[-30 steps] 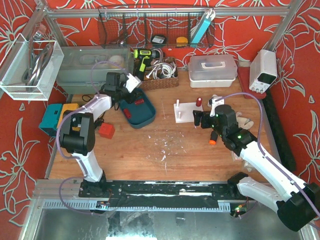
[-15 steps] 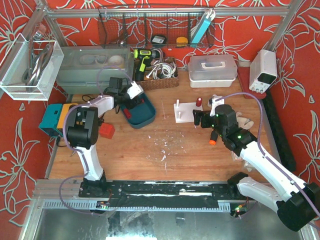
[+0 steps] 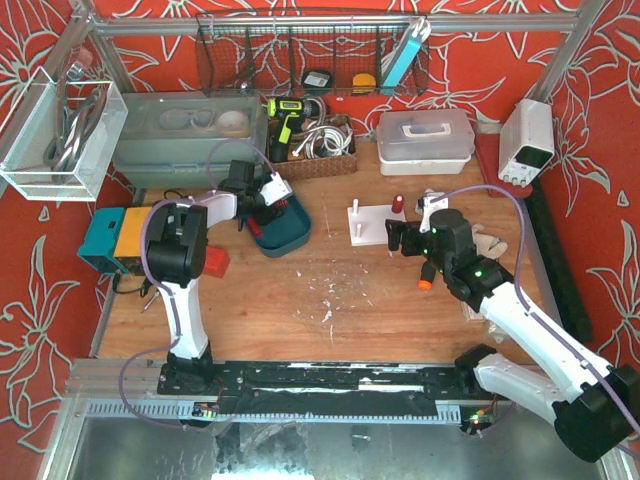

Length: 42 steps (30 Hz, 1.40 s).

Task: Install the large spring

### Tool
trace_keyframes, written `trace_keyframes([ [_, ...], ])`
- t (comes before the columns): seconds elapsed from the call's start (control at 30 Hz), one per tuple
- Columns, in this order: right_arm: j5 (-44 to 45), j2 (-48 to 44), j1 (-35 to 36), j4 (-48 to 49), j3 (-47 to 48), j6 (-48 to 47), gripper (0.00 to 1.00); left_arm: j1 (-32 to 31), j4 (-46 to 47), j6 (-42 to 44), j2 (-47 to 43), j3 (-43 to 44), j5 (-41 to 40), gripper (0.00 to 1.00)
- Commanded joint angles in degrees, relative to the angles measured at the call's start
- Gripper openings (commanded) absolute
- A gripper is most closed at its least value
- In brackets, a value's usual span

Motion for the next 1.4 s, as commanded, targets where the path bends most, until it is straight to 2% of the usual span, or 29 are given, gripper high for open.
trace_keyframes([
  [0.0,0.69,0.58,0.01,0.63,-0.51,-0.02,0.99,-0.58,-0.17,0.92,1.86,1.45,-1.31,0.60],
  [0.17,0.62,1.38,-0.06,0.59,-0.34,-0.15,0.99,-0.59,-0.17,1.38,2.45,1.28,-1.21,0.51],
  [0.37,1.14,1.29,0.01,0.38,-0.29,-0.20,0.99,-0.59,-0.24,1.72,1.61,0.52,-1.28,0.24],
  [0.53,1.22,1.13,-0.02,0.51,-0.36,-0.21,0.99,-0.59,-0.30,0.93,-2.43,-1.04,1.25,0.09],
  [0.67,1.43,1.09,0.00,0.05,-0.11,-0.13,0.99,-0.57,1.54,-1.73,-8.21,-3.30,2.02,0.07],
  [0.87,1.67,-0.03,-0.05,-0.78,0.13,0.18,0.99,-0.59,10.93,-11.92,-18.41,-9.58,2.53,0.04],
  [0.97,2.34,-0.36,-0.11,-1.02,0.22,0.47,0.99,-0.55,17.33,-20.72,-23.70,-13.06,2.60,0.03],
  [1.1,1.12,-0.27,-0.08,-2.28,1.11,0.51,0.99,-1.87,29.83,-34.29,-34.29,-22.52,2.43,0.03],
  [1.2,-0.19,-0.69,-0.09,-2.27,1.19,0.28,0.99,-5.47,36.50,-37.97,-41.62,-30.02,0.79,0.03],
  [1.37,-4.87,-0.04,-0.09,-2.96,2.33,0.57,0.99,-17.13,37.09,-41.11,-51.42,-37.17,-11.98,0.03],
])
